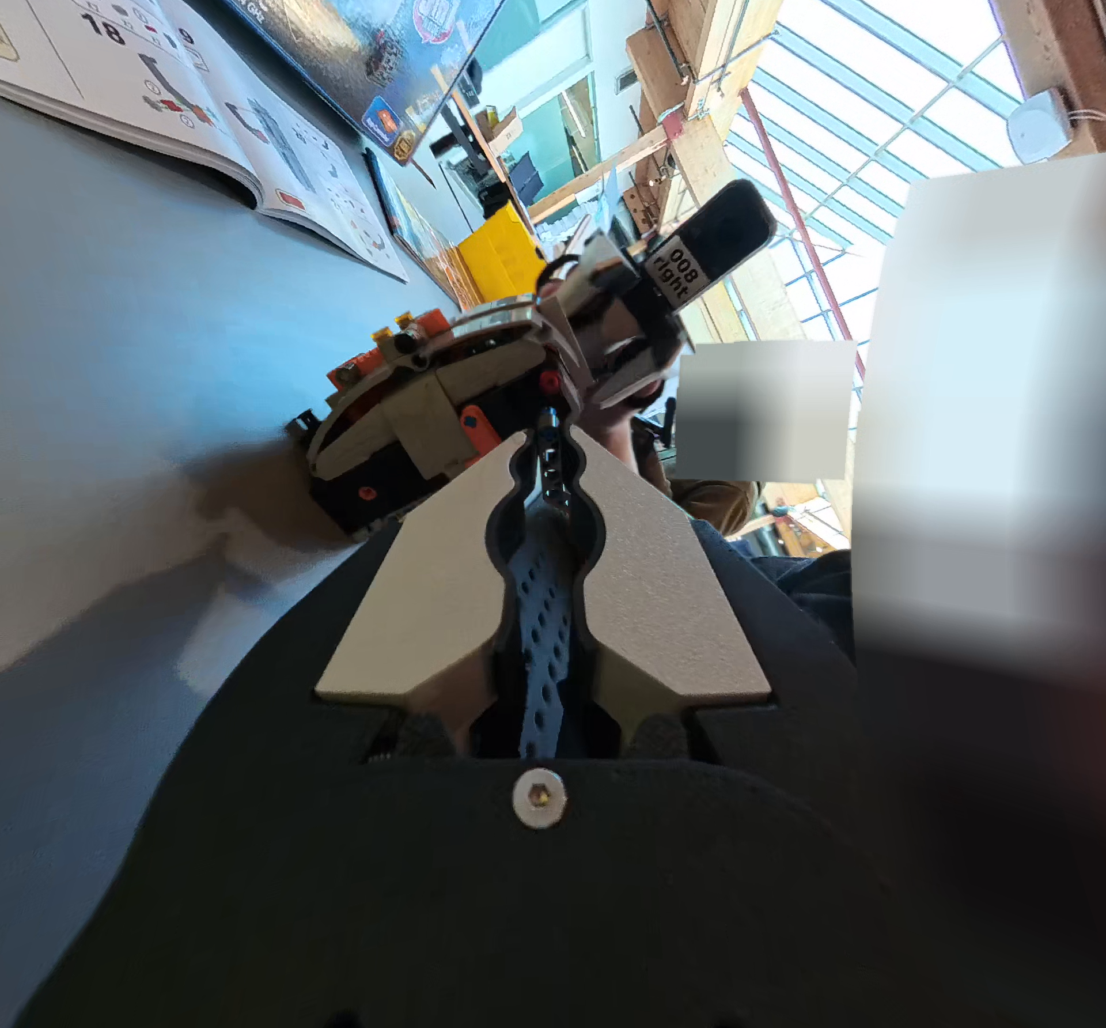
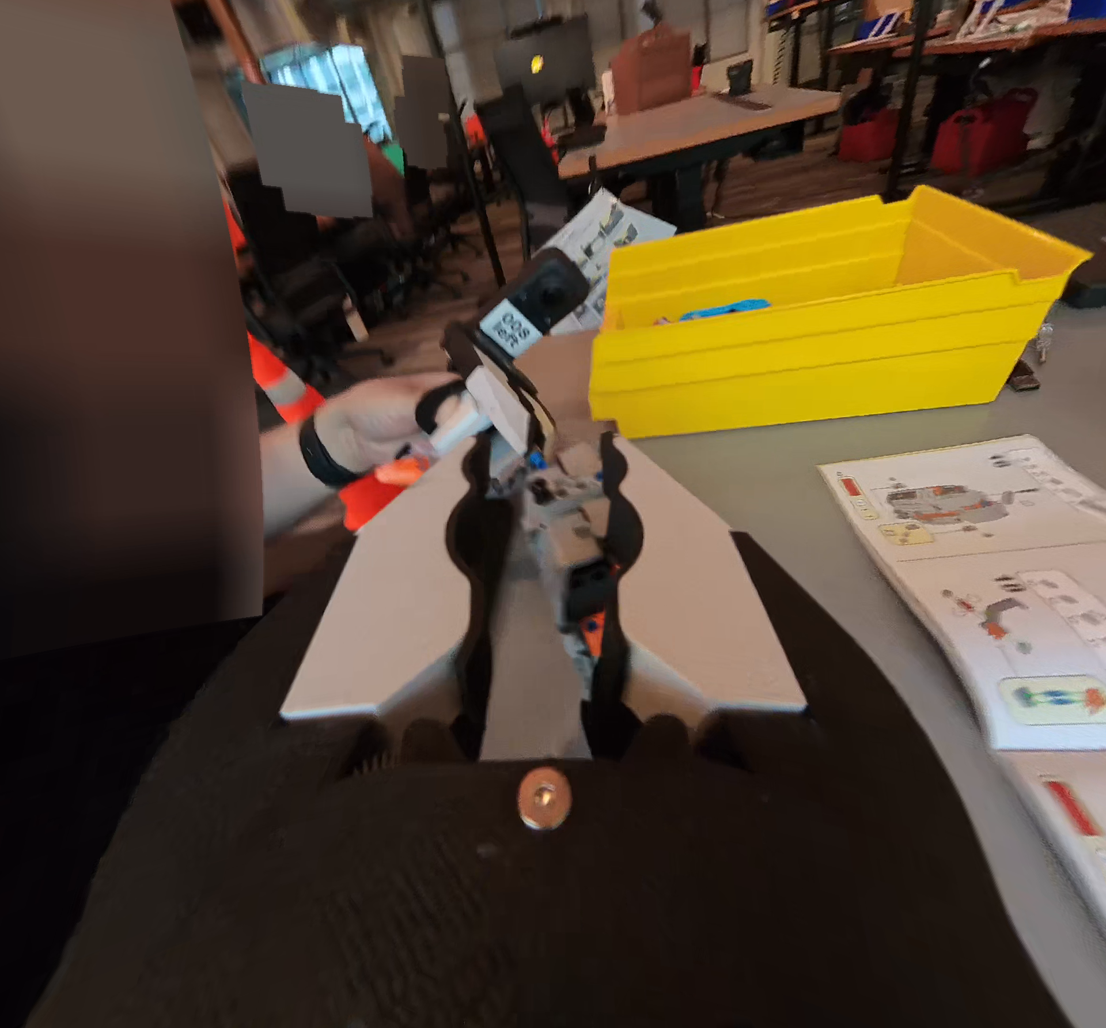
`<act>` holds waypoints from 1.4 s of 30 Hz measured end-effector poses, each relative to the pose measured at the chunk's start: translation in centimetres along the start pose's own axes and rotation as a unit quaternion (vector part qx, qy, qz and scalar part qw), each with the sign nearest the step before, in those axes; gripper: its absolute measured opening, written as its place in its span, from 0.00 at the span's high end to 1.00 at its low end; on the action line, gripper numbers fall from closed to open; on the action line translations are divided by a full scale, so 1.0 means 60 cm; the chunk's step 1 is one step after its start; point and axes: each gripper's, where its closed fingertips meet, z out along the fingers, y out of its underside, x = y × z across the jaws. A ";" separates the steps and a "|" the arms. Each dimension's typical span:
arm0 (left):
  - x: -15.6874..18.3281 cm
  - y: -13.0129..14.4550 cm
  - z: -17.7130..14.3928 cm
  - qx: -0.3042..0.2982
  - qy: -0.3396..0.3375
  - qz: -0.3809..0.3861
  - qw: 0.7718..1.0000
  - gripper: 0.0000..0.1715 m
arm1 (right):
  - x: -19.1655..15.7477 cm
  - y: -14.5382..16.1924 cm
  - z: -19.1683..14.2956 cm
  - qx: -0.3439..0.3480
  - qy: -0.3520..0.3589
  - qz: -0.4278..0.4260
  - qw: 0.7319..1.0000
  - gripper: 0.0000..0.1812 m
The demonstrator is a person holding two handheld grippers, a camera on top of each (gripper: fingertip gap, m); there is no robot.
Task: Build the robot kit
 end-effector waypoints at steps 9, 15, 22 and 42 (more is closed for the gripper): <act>0.102 0.036 -0.011 -0.020 0.010 0.114 0.993 0.97 | -0.087 0.038 0.065 -0.035 -0.040 0.178 0.983 0.84; 0.113 0.042 -0.005 -0.027 0.009 0.128 0.991 0.97 | -0.127 0.044 0.079 -0.037 -0.131 0.232 0.963 0.96; 0.121 0.037 -0.003 -0.011 0.037 0.125 0.991 0.95 | -0.124 0.039 0.077 -0.019 -0.144 0.251 0.957 0.96; 0.063 0.034 -0.002 -0.004 -0.014 0.083 0.996 0.97 | -0.091 0.047 0.060 -0.042 -0.082 0.164 0.982 0.90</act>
